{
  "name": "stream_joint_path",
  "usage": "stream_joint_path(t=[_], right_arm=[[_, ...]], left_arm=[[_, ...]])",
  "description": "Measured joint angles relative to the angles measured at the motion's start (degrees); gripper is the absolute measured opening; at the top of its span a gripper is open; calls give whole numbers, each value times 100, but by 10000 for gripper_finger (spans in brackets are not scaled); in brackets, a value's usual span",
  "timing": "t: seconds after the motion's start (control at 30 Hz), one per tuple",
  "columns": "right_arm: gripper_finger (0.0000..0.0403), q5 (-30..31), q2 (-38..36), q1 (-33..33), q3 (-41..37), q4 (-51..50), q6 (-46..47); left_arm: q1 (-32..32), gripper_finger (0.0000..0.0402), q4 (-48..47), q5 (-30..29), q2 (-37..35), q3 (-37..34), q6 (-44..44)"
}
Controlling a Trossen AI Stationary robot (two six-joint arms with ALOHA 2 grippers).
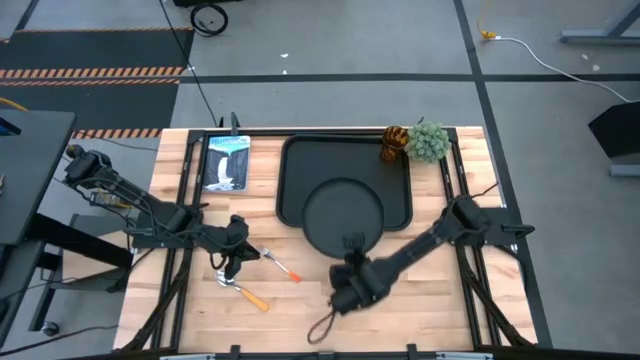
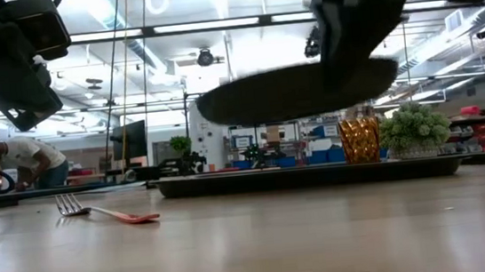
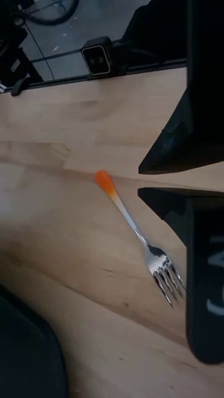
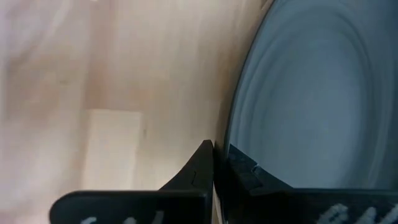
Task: Pick and place plate/cup/fork/spoon on tray
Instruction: Put the black plate on the black serving tray
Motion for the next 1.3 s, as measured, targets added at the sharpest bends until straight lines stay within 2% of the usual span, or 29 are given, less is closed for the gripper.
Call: stream_joint_path(t=[0.33, 0.6, 0.87, 1.07, 1.3], right_arm=[[16, -596, -1437, -859, -2391, 1934, 154], [16, -599, -2009, -1340, -3617, 2724, 133], [19, -616, -2049, -1796, -4179, 3211, -64], [45, -653, -2003, -2042, -4247, 3374, -107], [74, -1044, -2003, -2142, -4247, 3752, -194]], left_arm=[[0, 52, -11, -8, -1, 0, 11], [0, 52, -11, -85, -1, 0, 0], [0, 52, -9, -87, -1, 0, -75], [0, 52, -7, -87, -1, 0, -157], [0, 52, -5, -87, -1, 0, -155]])
